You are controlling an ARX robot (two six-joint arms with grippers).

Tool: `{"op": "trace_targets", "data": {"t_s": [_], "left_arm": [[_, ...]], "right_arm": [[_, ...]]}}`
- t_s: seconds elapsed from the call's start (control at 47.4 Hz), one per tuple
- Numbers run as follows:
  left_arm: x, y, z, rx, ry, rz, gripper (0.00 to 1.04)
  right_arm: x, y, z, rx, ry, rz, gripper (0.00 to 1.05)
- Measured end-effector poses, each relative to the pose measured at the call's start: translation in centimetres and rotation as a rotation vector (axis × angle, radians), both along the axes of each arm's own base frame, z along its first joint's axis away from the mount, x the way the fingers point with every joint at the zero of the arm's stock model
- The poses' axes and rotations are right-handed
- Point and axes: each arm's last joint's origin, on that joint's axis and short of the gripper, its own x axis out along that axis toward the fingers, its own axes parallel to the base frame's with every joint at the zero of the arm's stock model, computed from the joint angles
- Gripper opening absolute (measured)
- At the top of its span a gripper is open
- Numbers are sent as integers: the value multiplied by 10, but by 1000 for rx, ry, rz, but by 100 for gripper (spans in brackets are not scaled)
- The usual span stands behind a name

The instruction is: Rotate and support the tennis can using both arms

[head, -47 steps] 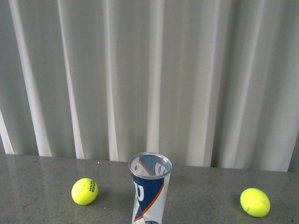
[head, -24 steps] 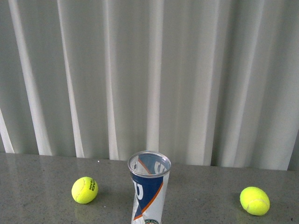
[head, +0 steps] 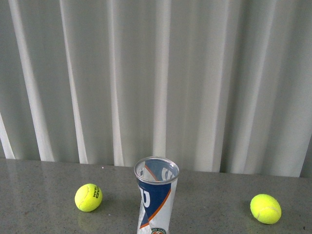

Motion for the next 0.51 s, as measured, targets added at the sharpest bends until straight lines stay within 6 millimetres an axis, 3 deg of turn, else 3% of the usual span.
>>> {"op": "trace_targets", "data": {"t_s": [0.506], "left_arm": [[-16, 0, -3, 0, 16, 0, 4]], "right_arm": [[0, 0, 0, 0, 0, 0, 98]]}}
